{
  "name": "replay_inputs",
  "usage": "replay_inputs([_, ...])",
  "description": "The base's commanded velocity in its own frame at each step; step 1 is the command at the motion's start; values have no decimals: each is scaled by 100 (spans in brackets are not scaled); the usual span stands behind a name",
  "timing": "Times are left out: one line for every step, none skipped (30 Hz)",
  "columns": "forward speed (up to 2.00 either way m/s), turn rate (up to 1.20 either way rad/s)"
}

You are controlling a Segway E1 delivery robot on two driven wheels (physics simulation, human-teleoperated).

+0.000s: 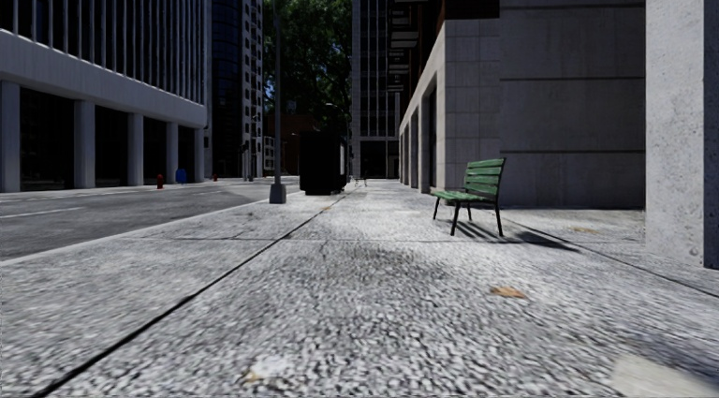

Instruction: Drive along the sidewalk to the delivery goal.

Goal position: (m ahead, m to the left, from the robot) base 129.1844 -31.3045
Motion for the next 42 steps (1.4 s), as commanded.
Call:
replay_inputs([200, 0])
replay_inputs([200, 0])
replay_inputs([200, 0])
replay_inputs([200, 0])
replay_inputs([200, 0])
replay_inputs([200, 0])
replay_inputs([200, 0])
replay_inputs([200, 0])
replay_inputs([200, 0])
replay_inputs([200, 0])
replay_inputs([200, 0])
replay_inputs([200, 0])
replay_inputs([200, 0])
replay_inputs([200, 0])
replay_inputs([200, 0])
replay_inputs([200, 0])
replay_inputs([200, 0])
replay_inputs([200, 0])
replay_inputs([200, 0])
replay_inputs([200, 0])
replay_inputs([200, 0])
replay_inputs([200, 0])
replay_inputs([200, 0])
replay_inputs([200, 0])
replay_inputs([200, 0])
replay_inputs([200, 0])
replay_inputs([200, 0])
replay_inputs([200, 0])
replay_inputs([200, 0])
replay_inputs([200, 0])
replay_inputs([200, 0])
replay_inputs([200, 4])
replay_inputs([200, 9])
replay_inputs([200, 9])
replay_inputs([200, 17])
replay_inputs([200, 22])
replay_inputs([200, 20])
replay_inputs([200, 19])
replay_inputs([200, 19])
replay_inputs([200, 17])
replay_inputs([200, 16])
replay_inputs([200, 16])
